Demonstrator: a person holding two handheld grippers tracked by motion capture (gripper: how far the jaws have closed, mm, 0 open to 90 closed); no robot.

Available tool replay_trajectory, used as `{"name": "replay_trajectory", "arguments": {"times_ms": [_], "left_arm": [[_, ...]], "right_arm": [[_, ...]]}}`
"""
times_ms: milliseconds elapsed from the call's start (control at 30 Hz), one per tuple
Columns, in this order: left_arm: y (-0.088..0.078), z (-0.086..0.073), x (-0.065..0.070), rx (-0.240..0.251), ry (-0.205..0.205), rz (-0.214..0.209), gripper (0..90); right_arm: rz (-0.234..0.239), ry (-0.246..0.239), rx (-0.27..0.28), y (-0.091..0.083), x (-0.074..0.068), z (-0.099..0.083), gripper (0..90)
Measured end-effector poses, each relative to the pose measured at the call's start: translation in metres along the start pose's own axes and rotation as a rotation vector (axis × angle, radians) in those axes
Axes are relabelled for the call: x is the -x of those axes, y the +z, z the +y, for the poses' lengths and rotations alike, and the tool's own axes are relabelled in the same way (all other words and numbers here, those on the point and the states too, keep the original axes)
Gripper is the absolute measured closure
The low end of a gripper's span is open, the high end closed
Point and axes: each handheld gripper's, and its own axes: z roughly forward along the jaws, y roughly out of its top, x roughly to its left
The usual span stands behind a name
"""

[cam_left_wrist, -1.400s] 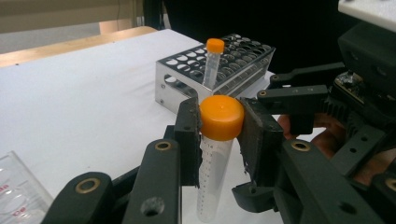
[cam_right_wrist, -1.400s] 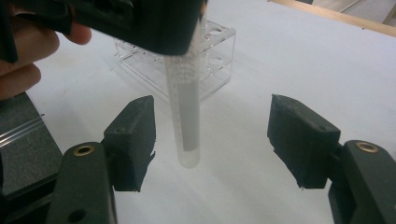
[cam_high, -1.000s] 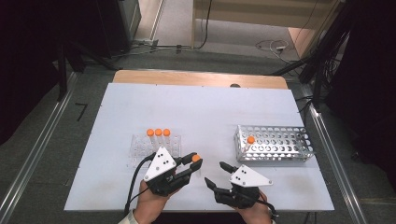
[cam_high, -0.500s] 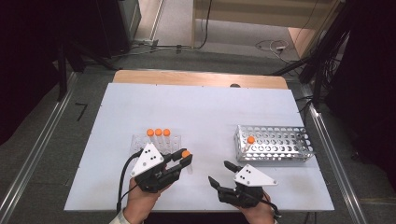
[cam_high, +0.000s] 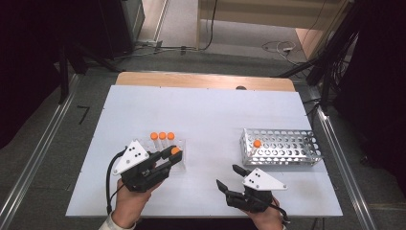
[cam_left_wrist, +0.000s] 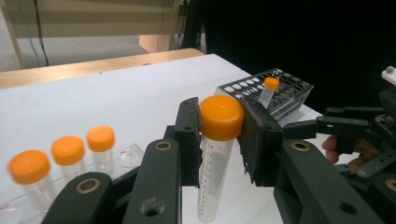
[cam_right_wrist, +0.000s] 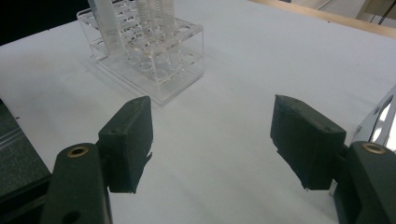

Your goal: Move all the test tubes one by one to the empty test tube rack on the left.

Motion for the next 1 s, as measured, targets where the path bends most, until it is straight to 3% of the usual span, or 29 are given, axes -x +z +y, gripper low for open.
{"name": "replay_trajectory", "arguments": {"times_ms": [600, 1000], "left_arm": [[-0.016, 0.003, -0.036, 0.014, -0.056, 0.116, 69.6], [-0.022, 0.005, -0.051, 0.027, -0.076, 0.169, 69.5]], "right_arm": [[-0.004, 0.005, -0.006, 0.0, 0.002, -0.001, 28.2], [-0.007, 0.007, -0.01, 0.0, 0.003, -0.002, 28.3]]}}
